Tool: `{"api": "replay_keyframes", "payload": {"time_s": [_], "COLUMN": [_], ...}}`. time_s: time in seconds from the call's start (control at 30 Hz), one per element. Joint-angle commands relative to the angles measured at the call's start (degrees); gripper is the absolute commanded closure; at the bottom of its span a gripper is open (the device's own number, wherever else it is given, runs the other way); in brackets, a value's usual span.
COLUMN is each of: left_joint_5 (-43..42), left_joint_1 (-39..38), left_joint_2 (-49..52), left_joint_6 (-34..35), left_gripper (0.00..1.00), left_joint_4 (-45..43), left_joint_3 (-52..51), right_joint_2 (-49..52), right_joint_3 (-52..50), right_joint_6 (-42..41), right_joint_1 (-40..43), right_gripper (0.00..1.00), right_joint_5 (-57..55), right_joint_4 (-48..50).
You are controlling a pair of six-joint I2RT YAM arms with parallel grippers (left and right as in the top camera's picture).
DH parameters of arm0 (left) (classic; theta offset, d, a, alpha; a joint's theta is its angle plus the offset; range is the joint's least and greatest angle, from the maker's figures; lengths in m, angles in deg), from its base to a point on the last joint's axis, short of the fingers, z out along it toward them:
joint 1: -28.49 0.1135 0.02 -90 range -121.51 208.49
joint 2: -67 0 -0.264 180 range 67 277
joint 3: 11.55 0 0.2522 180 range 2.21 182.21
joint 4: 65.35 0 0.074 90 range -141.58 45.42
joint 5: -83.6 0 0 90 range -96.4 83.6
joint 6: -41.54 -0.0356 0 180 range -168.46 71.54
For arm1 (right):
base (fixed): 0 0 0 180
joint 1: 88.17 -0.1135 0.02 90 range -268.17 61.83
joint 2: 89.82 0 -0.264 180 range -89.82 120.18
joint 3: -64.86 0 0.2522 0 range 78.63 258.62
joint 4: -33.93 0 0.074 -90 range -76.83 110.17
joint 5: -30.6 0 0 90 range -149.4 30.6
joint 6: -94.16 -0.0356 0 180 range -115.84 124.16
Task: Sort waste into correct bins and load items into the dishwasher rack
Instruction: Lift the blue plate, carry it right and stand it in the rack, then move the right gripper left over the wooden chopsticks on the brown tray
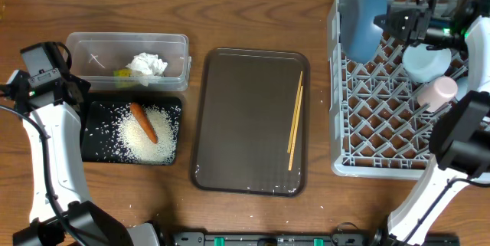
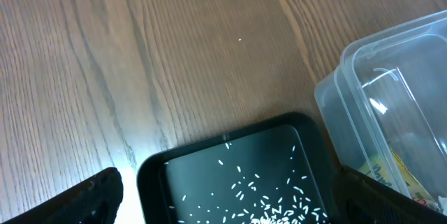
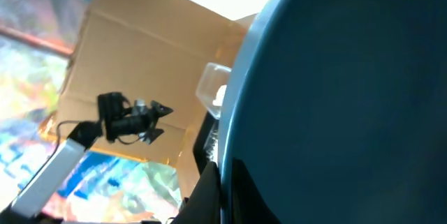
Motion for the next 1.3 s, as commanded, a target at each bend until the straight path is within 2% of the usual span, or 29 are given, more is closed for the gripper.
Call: {"api": "replay_keyframes", "payload": {"time_s": [0.0,0.13,0.23,0.3,0.33,0.37,0.6,0.77,0.93,1.1,1.27], "left_joint_5": [1.0,1.0,1.0,1.0,1.0,1.0,1.0,1.0,1.0,1.0,1.0], "left_joint_1": [0.3,0.3,0.3,0.3,0.3,0.3,0.3,0.3,0.3,0.3,0.3], "left_joint_2": [-0.1,-0.1,-0.1,-0.1,-0.1,-0.1,-0.1,-0.1,-0.1,-0.1,-0.1], "left_joint_6": [0.9,0.9,0.9,0.9,0.9,0.9,0.9,0.9,0.9,0.9,0.9], "left_gripper": [0.03,0.03,0.03,0.03,0.03,0.03,0.03,0.03,0.03,0.03,0.03], "left_joint_4": [0.2,0.2,0.2,0.2,0.2,0.2,0.2,0.2,0.2,0.2,0.2], "left_joint_3": [0.0,0.0,0.0,0.0,0.0,0.0,0.0,0.0,0.0,0.0,0.0], "right_joint_2": [-0.2,-2.9,-6.7,-10.1,-11.7,-13.6,-25.5,-30.3,-29.1,-24.3,-18.0], "right_joint_3": [-0.5,1.5,3.0,3.2,3.2,3.2,3.2,3.2,1.5,-3.4,-7.2], "right_joint_6": [-11.1,-19.5,-25.8,-29.3,-30.4,-31.5,-33.6,-33.6,-34.1,-44.6,-53.2], "right_joint_1": [0.5,0.9,0.8,0.8,0.8,0.8,-1.4,-9.8,-24.5,-38.7,-46.4], "right_gripper": [0.97,0.83,0.44,0.25,0.05,0.01,0.01,0.01,0.01,0.01,0.01], "right_joint_5": [-19.9,-35.7,-48.5,-53.7,-55.6,-57.7,-62.1,-62.1,-65.0,-75.5,-79.6], "right_joint_4": [-0.1,0.1,-0.8,-1.1,-1.2,-1.4,-3.3,-6.7,-6.2,-2.8,-0.1]}}
